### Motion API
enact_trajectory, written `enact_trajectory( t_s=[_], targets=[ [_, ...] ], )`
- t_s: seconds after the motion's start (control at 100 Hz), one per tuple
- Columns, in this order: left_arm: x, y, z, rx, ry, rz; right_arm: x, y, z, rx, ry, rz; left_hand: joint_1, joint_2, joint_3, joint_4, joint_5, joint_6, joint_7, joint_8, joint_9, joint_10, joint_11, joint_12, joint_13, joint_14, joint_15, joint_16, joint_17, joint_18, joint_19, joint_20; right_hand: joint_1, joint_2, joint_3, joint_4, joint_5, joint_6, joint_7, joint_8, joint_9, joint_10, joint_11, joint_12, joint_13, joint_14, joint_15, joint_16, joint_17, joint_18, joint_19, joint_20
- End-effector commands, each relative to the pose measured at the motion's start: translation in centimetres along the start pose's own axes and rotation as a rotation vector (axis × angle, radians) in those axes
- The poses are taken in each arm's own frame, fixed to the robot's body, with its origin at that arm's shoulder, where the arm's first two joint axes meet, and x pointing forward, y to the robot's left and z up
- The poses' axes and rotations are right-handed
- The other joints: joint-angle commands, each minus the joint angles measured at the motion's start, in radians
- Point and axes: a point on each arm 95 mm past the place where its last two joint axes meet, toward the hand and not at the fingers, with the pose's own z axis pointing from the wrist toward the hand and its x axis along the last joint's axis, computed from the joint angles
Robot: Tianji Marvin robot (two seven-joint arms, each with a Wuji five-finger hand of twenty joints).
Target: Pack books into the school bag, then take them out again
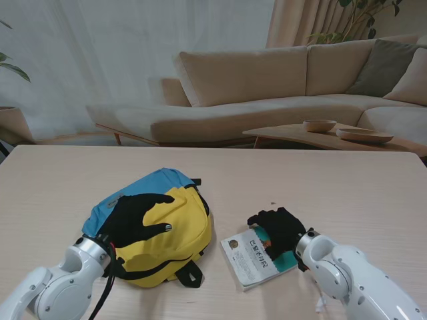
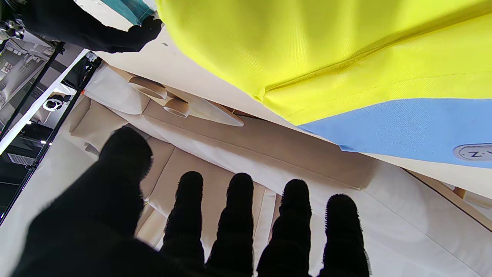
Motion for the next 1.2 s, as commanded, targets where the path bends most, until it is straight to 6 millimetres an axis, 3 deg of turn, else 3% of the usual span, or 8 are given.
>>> enact_trajectory(
  t_s=[0.0, 0.22, 0.31, 0.47, 0.7, 0.86, 1.19],
  targets=[
    [0.4, 0.1, -0.2, -0.010, 0.006, -0.006, 0.1, -3.7, -0.5, 0.100, -0.010, 0.006, 0.002, 0.007, 0.015, 0.024, 0.011, 0.004, 0.006, -0.017, 0.007, 0.009, -0.009, -0.014, 0.014, 0.002, -0.008, -0.014, -0.005, -0.001, -0.021, 0.003, 0.181, -0.037, 0.019, 0.013, 0.031, 0.015, 0.024, 0.022, 0.039, 0.009, 0.082, 0.047, 0.041, 0.007, 0.046, 0.026, 0.017, 0.001, 0.042, 0.029],
    [0.4, 0.1, -0.2, -0.011, 0.006, -0.002, 0.1, -4.7, -0.1, 0.075, -0.010, -0.015, 0.000, 0.005, 0.018, 0.023, 0.011, 0.009, 0.008, -0.016, 0.004, 0.009, -0.006, -0.012, 0.009, 0.001, -0.010, -0.016, -0.006, -0.005, -0.021, 0.001, 0.221, -0.091, 0.056, 0.004, 0.100, 0.024, 0.086, 0.052, 0.132, -0.023, 0.234, 0.152, 0.122, 0.020, 0.179, 0.090, 0.080, 0.018, 0.098, 0.062],
    [0.4, 0.1, -0.2, -0.010, 0.006, -0.001, 0.0, -5.0, 0.1, 0.077, -0.009, -0.021, -0.001, 0.003, 0.019, 0.023, 0.009, 0.011, 0.009, -0.015, -0.002, 0.008, -0.006, -0.011, 0.005, 0.000, -0.012, -0.017, -0.007, -0.006, -0.022, 0.000, 0.228, -0.100, 0.061, 0.002, 0.113, 0.023, 0.100, 0.059, 0.144, -0.027, 0.251, 0.175, 0.131, 0.022, 0.195, 0.097, 0.089, 0.019, 0.102, 0.065],
    [0.4, 0.1, -0.3, -0.009, 0.004, 0.001, 0.1, -5.3, 0.1, 0.087, -0.009, -0.026, -0.002, 0.003, 0.021, 0.023, 0.009, 0.015, 0.012, -0.013, -0.007, 0.011, -0.004, -0.009, 0.001, -0.001, -0.013, -0.017, -0.009, -0.006, -0.023, -0.001, 0.180, -0.101, 0.054, -0.001, 0.107, 0.017, 0.075, 0.040, 0.146, -0.001, 0.086, 0.078, 0.133, 0.033, 0.090, 0.046, 0.092, 0.016, 0.087, 0.061],
    [0.4, 0.1, -0.3, -0.008, 0.003, 0.003, 0.3, -4.3, -0.5, 0.039, -0.007, -0.026, -0.003, 0.003, 0.022, 0.023, 0.007, 0.017, 0.015, -0.009, -0.010, 0.010, -0.003, -0.007, -0.001, -0.001, -0.014, -0.018, -0.009, -0.007, -0.023, -0.002, 0.117, -0.061, 0.023, -0.001, 0.081, 0.009, 0.054, 0.026, 0.096, 0.026, 0.004, 0.026, 0.110, 0.043, 0.069, 0.037, 0.090, 0.017, 0.082, 0.058],
    [0.4, 0.2, -0.3, -0.007, 0.002, 0.004, 0.5, -3.0, -1.1, 0.005, 0.000, -0.023, -0.004, 0.002, 0.024, 0.023, 0.007, 0.018, 0.018, -0.007, -0.011, 0.011, -0.002, -0.005, -0.002, -0.002, -0.014, -0.018, -0.009, -0.008, -0.023, -0.002, 0.059, -0.028, -0.021, -0.005, 0.058, 0.007, 0.015, 0.001, 0.047, 0.045, -0.115, -0.028, 0.075, 0.047, -0.015, -0.005, 0.060, 0.026, 0.056, 0.046],
    [0.4, 0.1, -0.4, -0.004, 0.001, 0.004, 0.1, -1.4, -2.0, -0.017, -0.027, -0.005, -0.005, 0.002, 0.024, 0.022, 0.002, 0.021, 0.016, -0.007, -0.014, 0.011, -0.002, -0.005, -0.003, -0.002, -0.014, -0.018, -0.008, -0.009, -0.022, -0.002, -0.026, 0.023, -0.105, -0.020, -0.014, 0.036, -0.087, -0.055, -0.072, 0.070, -0.238, -0.078, -0.019, 0.050, -0.150, -0.072, 0.002, 0.036, -0.013, 0.008]
  ],
)
